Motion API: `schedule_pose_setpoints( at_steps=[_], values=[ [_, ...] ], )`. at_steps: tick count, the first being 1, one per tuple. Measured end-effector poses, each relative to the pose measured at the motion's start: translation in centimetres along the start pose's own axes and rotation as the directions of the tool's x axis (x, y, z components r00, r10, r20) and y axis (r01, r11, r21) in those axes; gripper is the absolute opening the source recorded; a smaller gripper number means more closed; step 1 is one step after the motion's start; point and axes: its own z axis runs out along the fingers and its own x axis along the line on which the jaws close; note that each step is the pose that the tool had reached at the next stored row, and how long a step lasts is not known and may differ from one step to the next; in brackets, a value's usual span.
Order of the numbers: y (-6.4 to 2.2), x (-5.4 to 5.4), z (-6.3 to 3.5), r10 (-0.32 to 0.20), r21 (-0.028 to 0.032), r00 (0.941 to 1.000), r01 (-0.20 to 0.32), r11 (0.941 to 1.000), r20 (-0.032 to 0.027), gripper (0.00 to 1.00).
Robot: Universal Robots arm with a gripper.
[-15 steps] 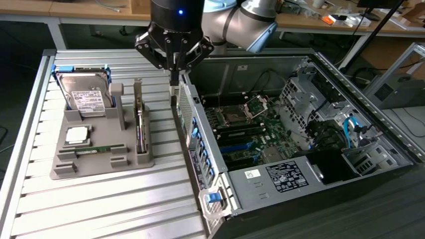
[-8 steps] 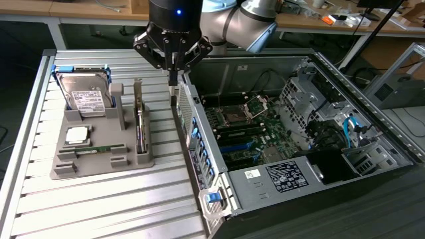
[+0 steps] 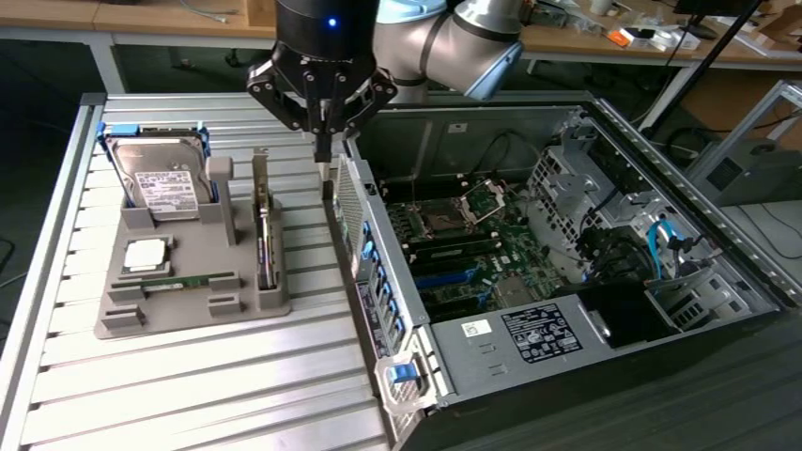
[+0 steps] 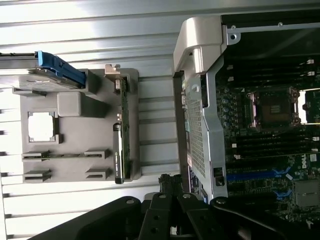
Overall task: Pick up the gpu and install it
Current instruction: 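Reach for the gpu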
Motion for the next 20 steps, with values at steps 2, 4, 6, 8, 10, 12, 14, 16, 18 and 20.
schedule_pose_setpoints(
  at_steps=[2,4,6,8,10,12,14,16,18,20],
  values=[
    [-0.01,0.09,0.0,0.0,0.0001,1.0,0.0,1.0,0.0,0.11],
    [-0.02,0.17,0.0,0.0,0.0,1.0,0.0,1.0,0.0,0.11],
    [-0.02,0.25,-0.01,0.0,0.0001,1.0,0.0,1.0,-0.0001,0.11],
    [-0.03,0.33,-0.01,0.0,0.0,1.0,0.0,1.0,0.0,0.11],
    [-0.03,0.41,-0.01,0.0,0.0001,1.0,0.0,1.0,0.0,0.11],
    [-0.04,0.5,-0.01,0.0,0.0,1.0,0.0,1.0,0.0001,0.11],
    [-0.05,0.58,-0.02,0.0,0.0,1.0,0.0,1.0,0.0,0.11],
    [-0.05,0.67,-0.02,0.0,0.0,1.0,0.0,1.0,0.0,0.11],
    [-0.06,0.76,-0.03,0.0,0.0001,1.0,0.0,1.0,-0.0001,0.11],
    [-0.07,0.86,-0.02,0.0,0.0,1.0,0.0,1.0,0.0,0.11]
  ],
)
